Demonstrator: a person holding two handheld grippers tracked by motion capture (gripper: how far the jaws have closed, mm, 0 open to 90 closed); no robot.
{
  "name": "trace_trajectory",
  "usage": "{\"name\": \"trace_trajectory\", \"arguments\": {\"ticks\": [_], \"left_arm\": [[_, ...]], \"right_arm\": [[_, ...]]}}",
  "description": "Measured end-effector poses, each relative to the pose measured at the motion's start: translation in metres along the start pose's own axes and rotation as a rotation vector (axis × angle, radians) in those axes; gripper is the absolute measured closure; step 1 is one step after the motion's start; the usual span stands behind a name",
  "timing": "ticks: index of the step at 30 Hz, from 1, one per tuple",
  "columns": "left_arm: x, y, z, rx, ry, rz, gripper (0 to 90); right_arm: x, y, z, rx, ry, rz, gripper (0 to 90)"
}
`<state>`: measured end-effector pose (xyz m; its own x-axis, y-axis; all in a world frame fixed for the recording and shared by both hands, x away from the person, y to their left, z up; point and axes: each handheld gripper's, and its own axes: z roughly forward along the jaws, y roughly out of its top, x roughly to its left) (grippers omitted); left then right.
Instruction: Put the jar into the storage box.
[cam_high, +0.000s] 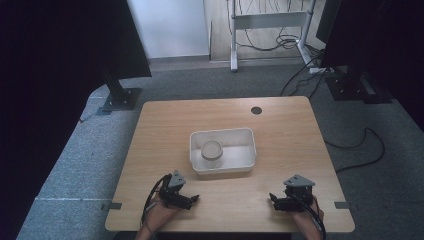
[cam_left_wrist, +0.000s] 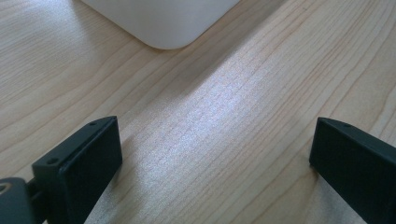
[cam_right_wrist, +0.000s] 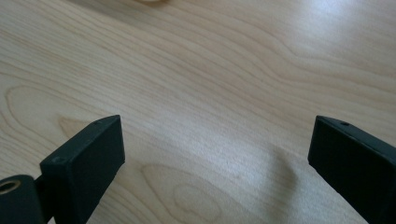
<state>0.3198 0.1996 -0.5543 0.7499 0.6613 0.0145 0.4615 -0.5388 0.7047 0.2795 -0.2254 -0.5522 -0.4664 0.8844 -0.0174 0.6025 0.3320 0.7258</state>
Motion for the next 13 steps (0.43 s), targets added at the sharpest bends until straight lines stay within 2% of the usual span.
{"name": "trace_trajectory", "arguments": {"ticks": [6, 9, 13], "left_arm": [[0.0, 0.0, 0.0, 0.0, 0.0, 0.0, 2.3], [-0.0001, 0.0, 0.0, 0.0, 0.0, 0.0, 2.3], [0.0, 0.0, 0.0, 0.0, 0.0, 0.0, 2.3]], "right_arm": [[-0.0018, -0.0075, 0.0014, 0.02, 0.001, 0.014, 3.1], [-0.0035, -0.0098, 0.0012, 0.014, 0.009, 0.034, 3.0], [-0.0039, -0.0106, 0.0015, 0.01, 0.009, 0.039, 2.2]]}}
